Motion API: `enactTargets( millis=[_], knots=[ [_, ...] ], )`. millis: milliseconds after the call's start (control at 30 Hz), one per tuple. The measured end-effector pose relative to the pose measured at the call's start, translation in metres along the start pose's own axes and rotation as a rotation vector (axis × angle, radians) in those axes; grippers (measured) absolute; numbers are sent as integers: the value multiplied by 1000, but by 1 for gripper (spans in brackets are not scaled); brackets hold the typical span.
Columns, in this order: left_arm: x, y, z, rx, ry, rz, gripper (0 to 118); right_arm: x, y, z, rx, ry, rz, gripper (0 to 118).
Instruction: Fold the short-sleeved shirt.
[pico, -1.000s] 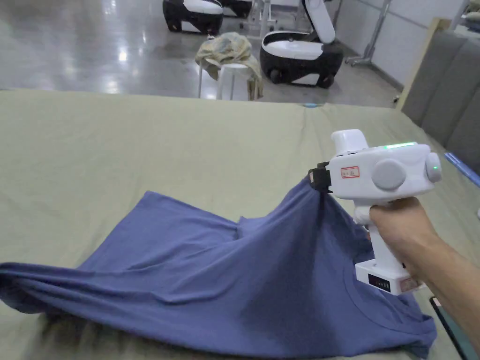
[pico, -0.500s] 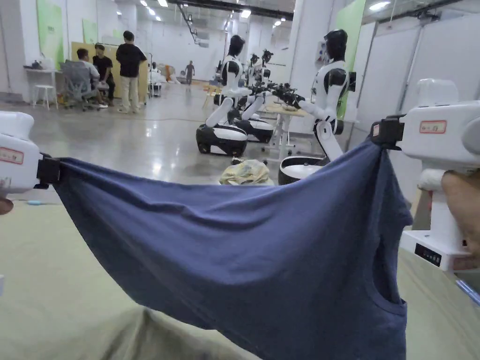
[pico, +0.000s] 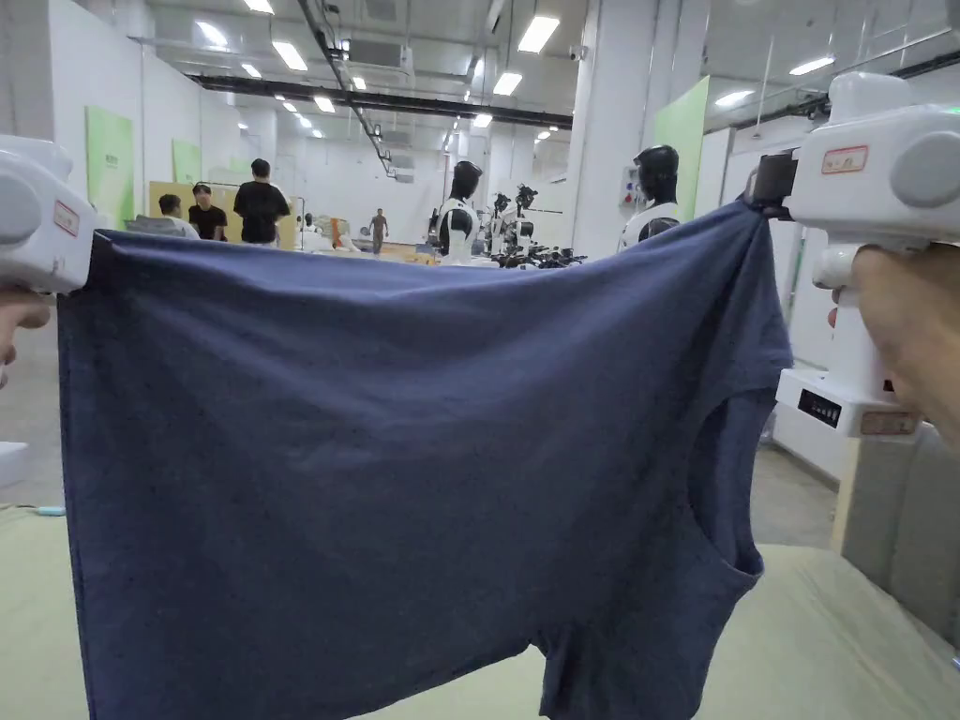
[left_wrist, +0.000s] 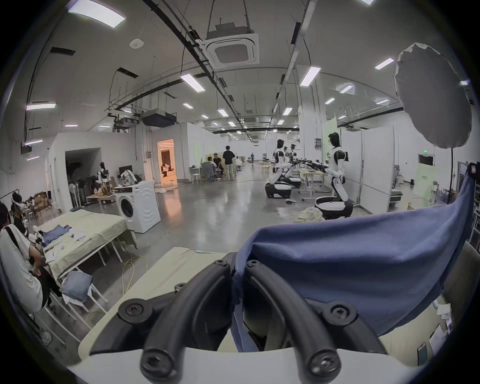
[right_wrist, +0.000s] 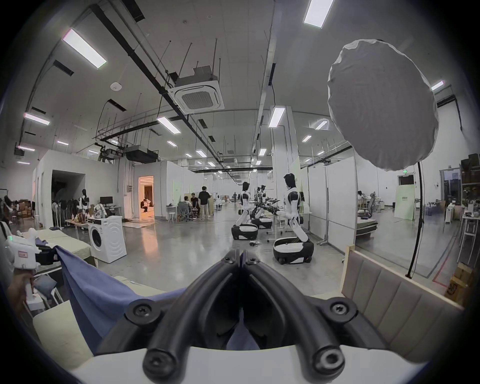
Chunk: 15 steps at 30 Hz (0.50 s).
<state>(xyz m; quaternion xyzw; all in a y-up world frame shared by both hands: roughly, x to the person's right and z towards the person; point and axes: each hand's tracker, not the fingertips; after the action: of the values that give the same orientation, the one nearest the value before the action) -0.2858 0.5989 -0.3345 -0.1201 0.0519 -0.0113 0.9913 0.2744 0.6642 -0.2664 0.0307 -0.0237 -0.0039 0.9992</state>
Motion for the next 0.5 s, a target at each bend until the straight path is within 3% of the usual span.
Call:
enactTargets(
  millis=[300,500],
  knots=[
    [10,-114,-35,-51,-40,66,5,10,-137,-22,-64,-37,-23,0],
    [6,-129,-8,-56,-64,30,5,18,-145,19,-81,-25,-18,0]
  ],
)
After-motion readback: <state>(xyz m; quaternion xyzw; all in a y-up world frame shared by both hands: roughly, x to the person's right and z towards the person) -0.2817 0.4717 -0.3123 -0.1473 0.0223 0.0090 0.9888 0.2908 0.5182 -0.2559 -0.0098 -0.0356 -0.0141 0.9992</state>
